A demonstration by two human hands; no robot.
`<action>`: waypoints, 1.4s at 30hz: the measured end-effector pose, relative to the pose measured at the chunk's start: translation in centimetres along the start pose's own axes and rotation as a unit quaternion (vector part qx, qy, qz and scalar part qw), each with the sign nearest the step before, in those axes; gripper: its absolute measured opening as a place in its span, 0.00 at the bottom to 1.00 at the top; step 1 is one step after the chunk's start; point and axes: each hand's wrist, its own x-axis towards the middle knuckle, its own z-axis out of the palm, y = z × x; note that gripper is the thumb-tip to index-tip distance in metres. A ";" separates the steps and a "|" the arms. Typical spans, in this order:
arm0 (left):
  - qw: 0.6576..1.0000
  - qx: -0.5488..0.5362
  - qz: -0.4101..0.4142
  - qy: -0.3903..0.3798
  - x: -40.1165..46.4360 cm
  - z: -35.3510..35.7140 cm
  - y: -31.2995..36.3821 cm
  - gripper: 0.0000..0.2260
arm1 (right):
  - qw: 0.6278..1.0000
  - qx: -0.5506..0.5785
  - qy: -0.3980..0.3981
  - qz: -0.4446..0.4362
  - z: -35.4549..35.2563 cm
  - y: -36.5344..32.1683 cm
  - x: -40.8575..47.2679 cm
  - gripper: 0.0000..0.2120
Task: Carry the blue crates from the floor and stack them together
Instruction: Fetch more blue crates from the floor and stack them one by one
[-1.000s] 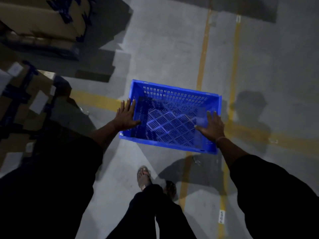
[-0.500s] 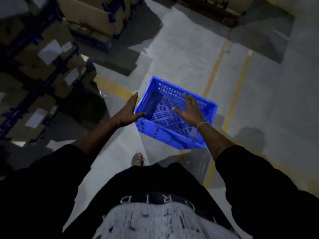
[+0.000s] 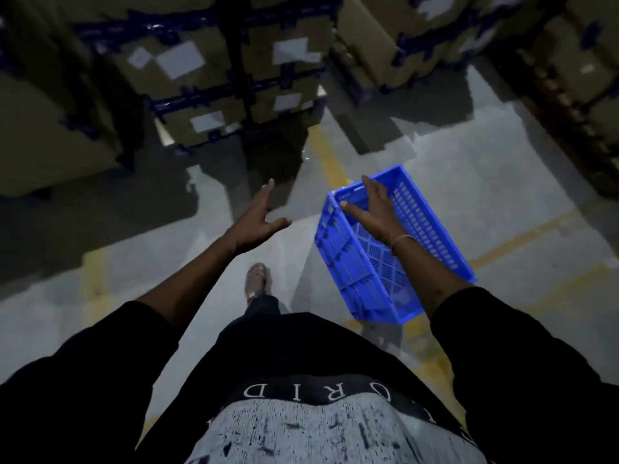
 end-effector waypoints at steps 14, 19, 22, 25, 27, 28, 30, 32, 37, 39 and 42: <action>0.950 -0.115 -0.140 0.256 -21.6 -7.3 -10.0 0.43 | 0.964 -0.092 -0.165 -0.185 16.2 -16.8 -1.0 0.42; 0.919 -0.134 -0.179 0.325 -29.7 -11.7 -15.9 0.44 | 0.939 -0.121 -0.234 -0.222 25.8 -25.9 -3.7 0.40; 0.899 -0.151 -0.199 0.361 -34.3 -14.7 -18.8 0.44 | 0.919 -0.129 -0.275 -0.251 31.9 -30.1 -4.8 0.42; 0.874 -0.164 -0.228 0.398 -39.8 -17.9 -22.5 0.44 | 0.899 -0.138 -0.308 -0.280 38.7 -35.8 -7.1 0.42; 0.857 -0.164 -0.241 0.426 -43.1 -20.1 -24.1 0.43 | 0.887 -0.129 -0.330 -0.296 42.5 -39.1 -8.4 0.41; 0.848 -0.166 -0.248 0.438 -44.6 -21.0 -24.9 0.43 | 0.879 -0.126 -0.344 -0.305 44.2 -40.5 -9.1 0.40; 0.831 -0.168 -0.264 0.460 -47.4 -22.4 -26.2 0.42 | 0.862 -0.124 -0.369 -0.325 47.5 -43.0 -9.9 0.39; 0.804 -0.178 -0.281 0.493 -50.1 -23.8 -28.0 0.42 | 0.843 -0.132 -0.398 -0.336 51.2 -46.0 -10.6 0.40; 0.751 -0.208 -0.313 0.542 -53.7 -25.9 -31.1 0.42 | 0.807 -0.150 -0.440 -0.364 58.4 -51.7 -10.1 0.39; 0.730 -0.215 -0.325 0.562 -54.9 -27.4 -32.8 0.42 | 0.792 -0.154 -0.458 -0.373 62.3 -54.6 -9.6 0.40; 0.690 -0.234 -0.346 0.591 -56.4 -30.7 -35.4 0.42 | 0.767 -0.171 -0.479 -0.391 68.3 -59.7 -8.5 0.42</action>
